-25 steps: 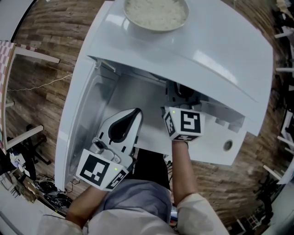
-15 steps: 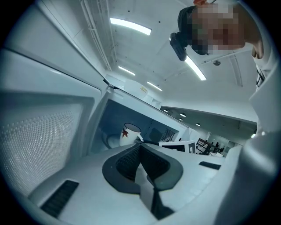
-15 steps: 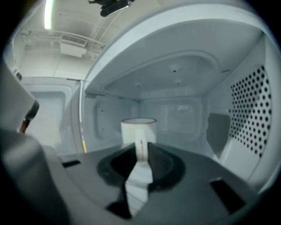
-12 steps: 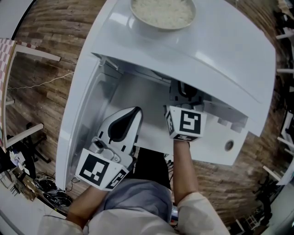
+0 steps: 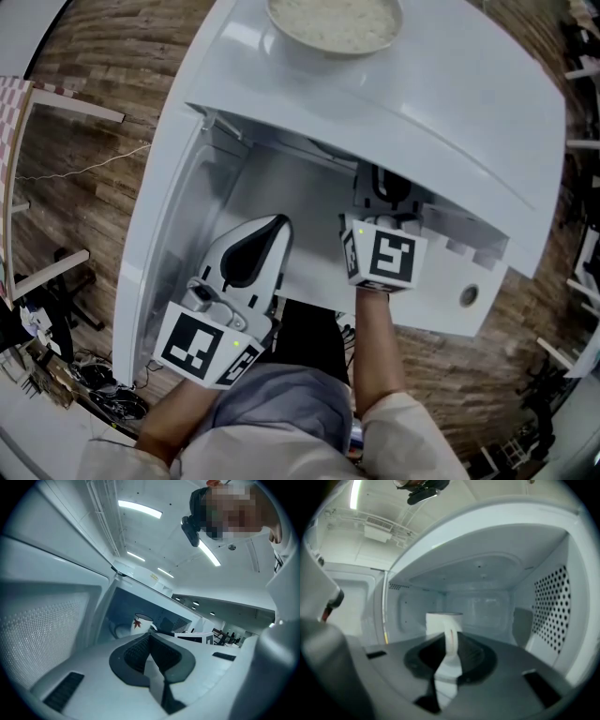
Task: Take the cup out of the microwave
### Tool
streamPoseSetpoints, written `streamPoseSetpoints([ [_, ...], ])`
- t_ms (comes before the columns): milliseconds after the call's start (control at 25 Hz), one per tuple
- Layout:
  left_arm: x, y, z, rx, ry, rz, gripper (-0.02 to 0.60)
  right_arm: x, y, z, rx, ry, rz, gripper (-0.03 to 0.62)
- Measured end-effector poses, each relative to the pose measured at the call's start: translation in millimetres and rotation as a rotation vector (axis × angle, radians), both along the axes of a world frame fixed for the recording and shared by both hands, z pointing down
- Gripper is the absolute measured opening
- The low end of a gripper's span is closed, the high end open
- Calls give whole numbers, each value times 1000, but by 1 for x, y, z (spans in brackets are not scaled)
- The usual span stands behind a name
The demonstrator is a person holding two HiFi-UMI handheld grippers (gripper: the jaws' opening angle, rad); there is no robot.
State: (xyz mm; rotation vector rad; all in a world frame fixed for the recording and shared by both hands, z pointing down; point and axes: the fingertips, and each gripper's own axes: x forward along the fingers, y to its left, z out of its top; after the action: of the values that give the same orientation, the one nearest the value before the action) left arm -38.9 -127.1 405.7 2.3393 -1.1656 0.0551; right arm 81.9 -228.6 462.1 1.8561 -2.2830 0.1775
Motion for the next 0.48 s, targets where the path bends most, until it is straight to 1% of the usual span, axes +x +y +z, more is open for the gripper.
streamPoseSetpoints([
  [480, 3, -4, -1, 4, 3, 5, 14, 13, 6, -10, 31, -4, 39, 72],
])
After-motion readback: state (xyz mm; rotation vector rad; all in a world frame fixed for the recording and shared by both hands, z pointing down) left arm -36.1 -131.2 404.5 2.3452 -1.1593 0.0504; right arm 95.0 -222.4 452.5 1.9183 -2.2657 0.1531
